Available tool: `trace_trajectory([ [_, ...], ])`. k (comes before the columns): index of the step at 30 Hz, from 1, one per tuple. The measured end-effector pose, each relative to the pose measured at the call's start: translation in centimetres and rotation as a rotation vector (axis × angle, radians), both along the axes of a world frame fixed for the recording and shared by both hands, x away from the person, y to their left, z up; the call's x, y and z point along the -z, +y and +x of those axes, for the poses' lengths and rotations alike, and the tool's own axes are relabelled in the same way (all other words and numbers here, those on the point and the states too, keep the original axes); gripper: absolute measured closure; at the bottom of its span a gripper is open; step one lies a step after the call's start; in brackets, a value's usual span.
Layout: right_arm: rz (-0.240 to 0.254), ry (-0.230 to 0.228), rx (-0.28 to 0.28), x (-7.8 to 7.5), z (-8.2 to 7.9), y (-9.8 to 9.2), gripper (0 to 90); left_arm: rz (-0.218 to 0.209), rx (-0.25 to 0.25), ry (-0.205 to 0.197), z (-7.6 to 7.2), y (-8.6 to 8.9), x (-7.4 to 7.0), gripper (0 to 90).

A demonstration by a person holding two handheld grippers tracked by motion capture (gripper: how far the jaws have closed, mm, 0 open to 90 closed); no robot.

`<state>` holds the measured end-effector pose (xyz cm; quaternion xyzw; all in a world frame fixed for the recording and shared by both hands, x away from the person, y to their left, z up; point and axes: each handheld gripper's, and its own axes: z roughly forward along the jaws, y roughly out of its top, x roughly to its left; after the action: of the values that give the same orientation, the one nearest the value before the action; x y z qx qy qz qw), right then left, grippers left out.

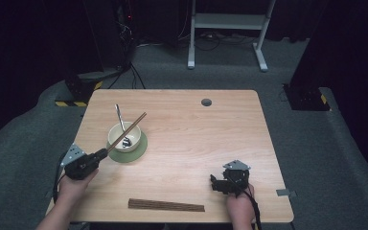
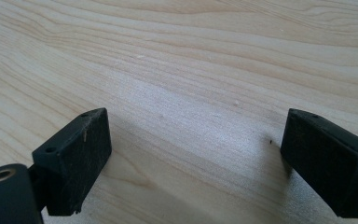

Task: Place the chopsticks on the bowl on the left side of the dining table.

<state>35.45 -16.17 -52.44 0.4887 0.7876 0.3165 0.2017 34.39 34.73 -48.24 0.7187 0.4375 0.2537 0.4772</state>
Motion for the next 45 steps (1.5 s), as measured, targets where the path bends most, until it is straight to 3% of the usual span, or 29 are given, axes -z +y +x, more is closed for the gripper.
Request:
trace_trajectory([
  [8, 0.001, 0.001, -0.001, 0.0, -0.1, 0.0, 8.1, 0.038, -0.003, -0.008, 0.0, -0.4, 0.0, 83.3],
  [12, 0.001, 0.001, -0.001, 0.0, -0.1, 0.0, 8.1, 0.017, -0.003, -0.018, -0.1, -0.2, -0.2, 80.1],
  [15, 0.001, 0.001, -0.001, 0.0, -0.1, 0.0, 8.1, 0.003, -0.016, -0.047, -0.5, 0.0, -0.7, 75.4],
  [20, 0.001, 0.001, -0.001, 0.0, -0.1, 0.0, 8.1, -0.049, -0.068, -0.072, -1.2, 1.0, -1.3, 62.9],
  [22, 0.001, 0.001, -0.001, 0.0, -0.1, 0.0, 8.1, -0.057, -0.066, -0.054, -1.6, 1.3, -1.3, 55.7],
  [23, 0.001, 0.0, 0.0, 0.0, -0.1, 0.0, 8.1, -0.048, -0.058, -0.043, -1.8, 1.3, -1.1, 51.2],
  [27, 0.002, 0.0, -0.004, 0.0, -0.1, 0.0, 8.1, -0.003, -0.048, -0.021, -1.8, 0.7, -0.8, 49.0],
  [35, 0.002, 0.0, -0.005, 0.0, 0.0, 0.0, 8.0, 0.073, -0.062, 0.02, -1.0, -0.2, 0.2, 51.4],
  [45, 0.002, 0.0, -0.006, 0.0, 0.0, 0.0, 8.0, 0.104, -0.062, 0.048, -0.2, -1.1, 0.7, 59.6],
])
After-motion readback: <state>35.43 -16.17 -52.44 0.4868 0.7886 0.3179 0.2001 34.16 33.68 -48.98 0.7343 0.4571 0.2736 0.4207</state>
